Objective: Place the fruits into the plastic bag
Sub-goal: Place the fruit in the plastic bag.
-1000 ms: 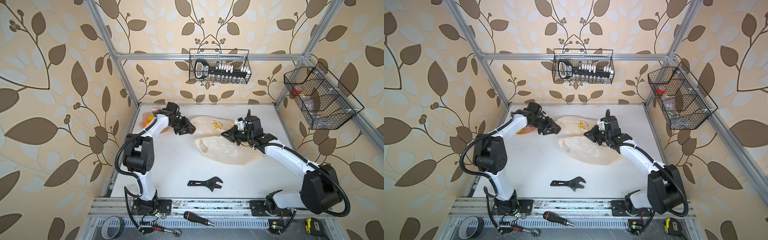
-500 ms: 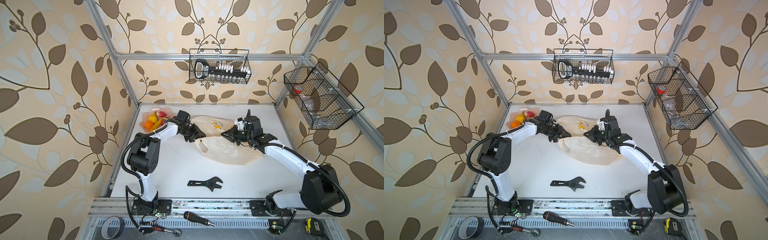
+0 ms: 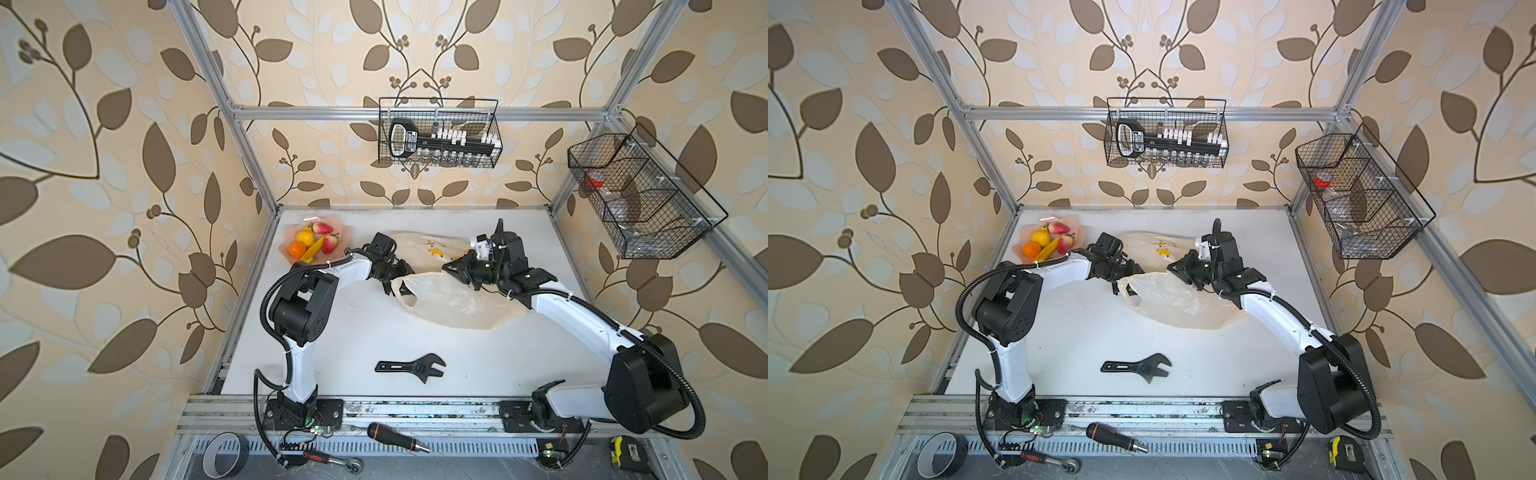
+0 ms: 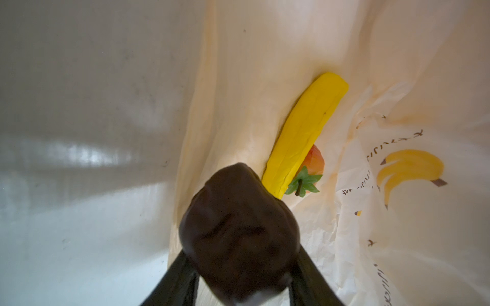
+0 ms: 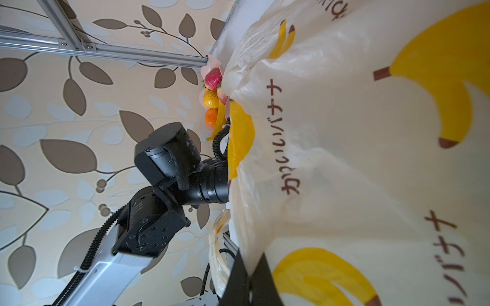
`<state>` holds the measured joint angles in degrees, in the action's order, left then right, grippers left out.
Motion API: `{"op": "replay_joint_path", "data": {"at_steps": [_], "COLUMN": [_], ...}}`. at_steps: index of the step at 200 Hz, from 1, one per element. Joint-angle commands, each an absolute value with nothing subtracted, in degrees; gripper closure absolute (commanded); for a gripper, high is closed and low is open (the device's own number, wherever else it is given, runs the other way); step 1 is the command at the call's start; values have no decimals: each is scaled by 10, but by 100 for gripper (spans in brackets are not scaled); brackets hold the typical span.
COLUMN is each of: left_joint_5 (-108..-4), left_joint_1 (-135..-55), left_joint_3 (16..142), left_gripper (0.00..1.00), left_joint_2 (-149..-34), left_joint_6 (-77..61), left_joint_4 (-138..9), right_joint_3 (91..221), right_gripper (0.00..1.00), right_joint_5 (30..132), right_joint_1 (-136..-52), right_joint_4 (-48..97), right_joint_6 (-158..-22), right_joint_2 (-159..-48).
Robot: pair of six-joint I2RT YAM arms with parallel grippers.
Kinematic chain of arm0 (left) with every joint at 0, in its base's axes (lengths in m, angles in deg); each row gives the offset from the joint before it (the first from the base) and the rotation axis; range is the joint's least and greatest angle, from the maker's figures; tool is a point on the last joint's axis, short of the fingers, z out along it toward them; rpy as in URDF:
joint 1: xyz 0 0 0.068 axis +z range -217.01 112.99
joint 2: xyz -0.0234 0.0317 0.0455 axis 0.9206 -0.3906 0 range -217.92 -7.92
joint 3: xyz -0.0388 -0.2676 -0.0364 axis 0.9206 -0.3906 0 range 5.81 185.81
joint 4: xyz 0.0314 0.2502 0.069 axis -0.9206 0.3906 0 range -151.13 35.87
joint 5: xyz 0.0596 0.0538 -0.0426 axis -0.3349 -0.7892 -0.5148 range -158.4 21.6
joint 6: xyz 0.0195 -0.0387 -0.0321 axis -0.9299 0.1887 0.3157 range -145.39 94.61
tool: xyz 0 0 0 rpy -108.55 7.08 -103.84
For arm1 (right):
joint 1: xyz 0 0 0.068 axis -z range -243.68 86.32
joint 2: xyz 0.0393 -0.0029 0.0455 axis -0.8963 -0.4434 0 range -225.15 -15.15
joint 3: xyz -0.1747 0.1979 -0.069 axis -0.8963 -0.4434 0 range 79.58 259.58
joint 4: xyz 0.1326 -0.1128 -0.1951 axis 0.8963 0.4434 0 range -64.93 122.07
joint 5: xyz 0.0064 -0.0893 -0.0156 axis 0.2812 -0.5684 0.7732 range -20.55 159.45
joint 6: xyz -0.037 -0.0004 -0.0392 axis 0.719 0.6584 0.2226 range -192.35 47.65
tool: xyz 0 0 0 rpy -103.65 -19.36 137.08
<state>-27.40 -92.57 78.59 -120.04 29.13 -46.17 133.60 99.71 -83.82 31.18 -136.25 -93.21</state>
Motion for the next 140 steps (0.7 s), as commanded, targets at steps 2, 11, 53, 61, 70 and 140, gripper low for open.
{"op": "replay_joint_path", "data": {"at_steps": [2, 11, 53, 61, 70, 140], "left_joint_5": [-258, -258, -247, -244, -242, -254], "left_joint_1": [-939, -943, -966, -973, -979, -1027], "left_joint_3": [807, 809, 832, 837, 847, 926], "left_gripper": [64, 64, 64, 65, 65, 65], "left_joint_2": [-1212, -1216, -1241, -1247, -1255, -1332], "left_joint_6": [312, 317, 342, 350, 356, 425], "left_joint_4": [-489, -495, -516, -523, -527, -564], "right_joint_3": [1323, 1322, 1317, 1316, 1314, 1284], "right_gripper": [100, 100, 100, 100, 100, 100], "right_joint_5": [994, 994, 993, 994, 996, 1007], "right_joint_1": [-842, -842, -847, -848, -849, -859], "right_joint_4": [296, 291, 280, 275, 267, 168], "right_joint_6": [-1381, -1384, -1393, -1397, -1401, -1466], "right_joint_2": [-924, -924, -925, -926, -927, -940]}}
